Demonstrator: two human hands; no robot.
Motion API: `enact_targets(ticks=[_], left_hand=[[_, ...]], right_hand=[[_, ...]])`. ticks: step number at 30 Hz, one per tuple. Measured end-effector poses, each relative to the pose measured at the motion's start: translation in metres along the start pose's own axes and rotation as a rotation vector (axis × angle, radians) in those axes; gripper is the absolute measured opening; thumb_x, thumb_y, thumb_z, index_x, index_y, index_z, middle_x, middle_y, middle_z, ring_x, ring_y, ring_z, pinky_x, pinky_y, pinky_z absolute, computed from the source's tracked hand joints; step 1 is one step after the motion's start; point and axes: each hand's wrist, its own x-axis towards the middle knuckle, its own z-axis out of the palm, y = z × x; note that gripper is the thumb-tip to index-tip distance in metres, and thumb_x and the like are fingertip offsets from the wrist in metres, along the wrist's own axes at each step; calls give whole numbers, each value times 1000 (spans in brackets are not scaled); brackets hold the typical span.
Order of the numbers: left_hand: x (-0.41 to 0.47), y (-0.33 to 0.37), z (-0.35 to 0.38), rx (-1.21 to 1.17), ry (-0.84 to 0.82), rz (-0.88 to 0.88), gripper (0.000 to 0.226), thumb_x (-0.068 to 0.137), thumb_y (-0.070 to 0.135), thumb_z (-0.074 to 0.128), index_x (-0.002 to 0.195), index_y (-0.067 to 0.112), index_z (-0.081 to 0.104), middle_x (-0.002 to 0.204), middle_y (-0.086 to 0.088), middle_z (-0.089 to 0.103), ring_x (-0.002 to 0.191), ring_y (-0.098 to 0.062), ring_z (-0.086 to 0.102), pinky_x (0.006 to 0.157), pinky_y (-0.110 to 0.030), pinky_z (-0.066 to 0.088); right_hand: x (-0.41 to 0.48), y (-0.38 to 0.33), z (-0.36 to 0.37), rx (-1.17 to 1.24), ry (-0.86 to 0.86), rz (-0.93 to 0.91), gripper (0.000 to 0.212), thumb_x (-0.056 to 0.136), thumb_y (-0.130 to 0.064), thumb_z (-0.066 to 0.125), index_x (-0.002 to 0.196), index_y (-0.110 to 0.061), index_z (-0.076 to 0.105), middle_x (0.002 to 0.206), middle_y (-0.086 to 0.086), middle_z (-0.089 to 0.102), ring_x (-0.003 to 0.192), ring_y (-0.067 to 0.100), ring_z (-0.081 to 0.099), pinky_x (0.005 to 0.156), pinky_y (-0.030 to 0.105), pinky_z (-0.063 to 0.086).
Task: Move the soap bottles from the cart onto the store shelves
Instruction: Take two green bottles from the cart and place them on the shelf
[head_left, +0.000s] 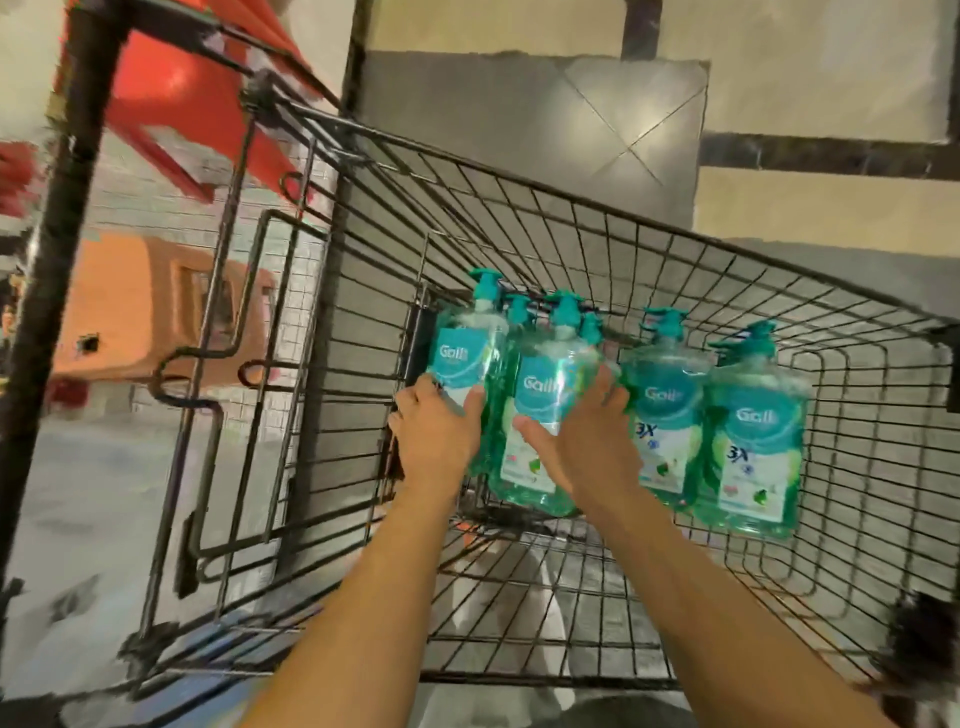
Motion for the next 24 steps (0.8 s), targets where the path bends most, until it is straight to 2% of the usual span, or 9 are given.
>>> enact_targets(ticks=[3,7,9,13,16,19,20,22,24], left_hand=[[4,2,7,-12,33,-54,85,96,59,60,158,8,32,155,-21,34,140,-41,32,113,-45,28],[6,7,11,-37,55,-122,93,92,60,66,160,12,27,153,-17,29,138,-41,29,108,-50,36],[7,11,12,-36,29,-153,97,88,62,70,160,14,27,152,-15,28,138,-40,28,109,-52,35],[8,22,11,29,-59,-209,105,75,73,76,149,12,33,151,-16,27,141,-39,26,114,-54,28],[11,26,15,-60,-160,-246,110,66,69,85,141,12,29,153,-18,37,142,-40,36,115,-54,30],[17,27,16,-241,-229,-259,98,64,55,94,118,15,23,140,-17,54,129,-38,55,108,-47,46],[19,26,15,-262,-250,-249,98,66,52,94,120,14,23,139,-17,55,128,-37,56,106,-44,47],[23,21,12,-296,-298,-232,108,63,50,96,135,9,26,139,-15,55,129,-36,55,109,-43,47],[27,10,12,-385,-352,-234,108,60,46,99,141,12,36,135,-8,59,124,-29,59,110,-45,48]], right_hand=[[11,4,9,147,-30,72,134,78,-73,70,161,-7,-12,168,20,9,152,37,24,115,50,36],[18,9,9,282,3,87,136,68,-65,84,161,-5,5,162,20,23,149,36,26,117,47,34],[18,11,5,288,20,86,137,65,-64,88,159,-4,9,159,22,25,148,36,25,117,50,35],[17,21,-9,275,68,105,133,56,-62,93,154,-4,24,151,19,35,142,37,38,113,51,42],[19,39,-20,241,78,87,131,45,-76,87,147,-8,41,142,13,46,137,31,39,109,49,47],[32,66,-18,283,42,87,126,33,-94,75,133,-21,57,129,4,59,128,24,50,103,47,53],[35,73,-17,310,20,81,121,33,-93,77,130,-24,58,127,2,60,127,24,53,102,46,53],[33,74,-25,395,-11,62,113,39,-79,89,132,-23,56,131,3,54,130,23,48,104,46,51],[30,73,-32,504,-54,76,120,38,-71,94,137,-21,49,138,6,54,127,23,53,101,47,53]])
